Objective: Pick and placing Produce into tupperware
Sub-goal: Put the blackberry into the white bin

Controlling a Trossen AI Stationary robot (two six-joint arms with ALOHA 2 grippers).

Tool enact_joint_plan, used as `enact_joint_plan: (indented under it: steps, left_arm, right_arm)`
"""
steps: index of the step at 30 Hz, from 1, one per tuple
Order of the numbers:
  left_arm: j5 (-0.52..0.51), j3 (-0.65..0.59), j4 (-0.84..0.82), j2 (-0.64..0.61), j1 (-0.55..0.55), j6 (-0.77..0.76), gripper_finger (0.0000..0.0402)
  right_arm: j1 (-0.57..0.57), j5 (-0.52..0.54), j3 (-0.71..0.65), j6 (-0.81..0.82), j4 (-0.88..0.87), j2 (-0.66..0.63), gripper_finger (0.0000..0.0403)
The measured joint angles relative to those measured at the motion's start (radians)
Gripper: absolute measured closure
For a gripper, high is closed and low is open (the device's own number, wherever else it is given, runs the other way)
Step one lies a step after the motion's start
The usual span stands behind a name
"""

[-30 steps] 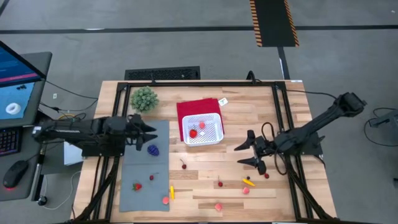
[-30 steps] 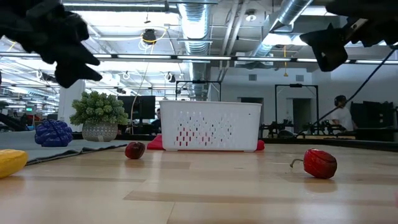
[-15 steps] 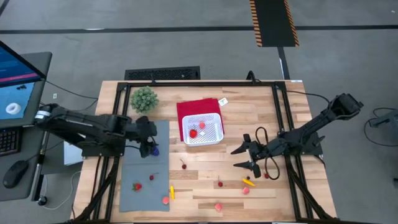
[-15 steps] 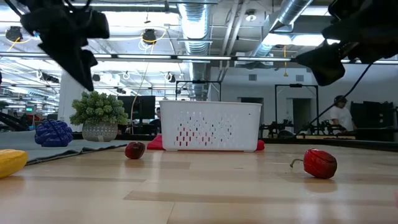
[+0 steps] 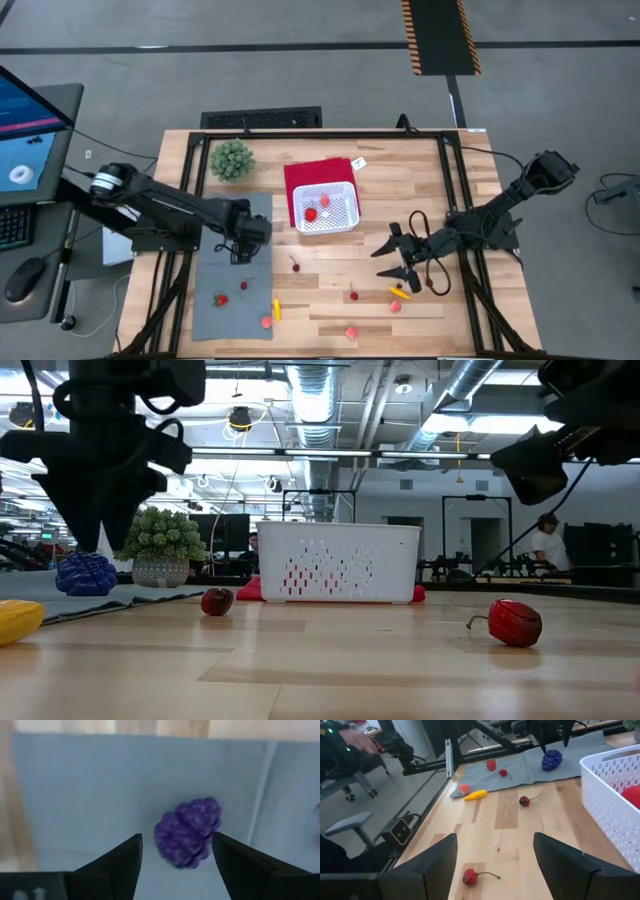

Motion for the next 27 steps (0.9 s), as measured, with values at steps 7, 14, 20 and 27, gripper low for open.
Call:
enact_joint_plan:
  steps: [7, 14, 20, 27]
  left_arm:
    - [0.015, 0.048, -0.082, 0.103, -0.028, -0.001, 0.0171]
    - [0.025, 0.058, -0.082, 0.147, -0.047, -0.006, 0.0171]
    - [0.022, 0.057, -0.019, 0.145, -0.048, -0.024, 0.0171]
    - [0.029, 0.029, 0.024, 0.141, -0.048, -0.029, 0.0171]
  right_arm:
    - [0.000, 0.009, 0.000, 0.008, -0.001, 0.000, 0.0117]
    - [0.000, 0.009, 0.000, 0.008, -0.002, 0.000, 0.0117]
    - [0.000, 0.009, 0.000, 0.008, -0.003, 0.000, 0.0117]
    - [0.000, 0.009, 0.000, 0.008, -0.004, 0.000, 0.0117]
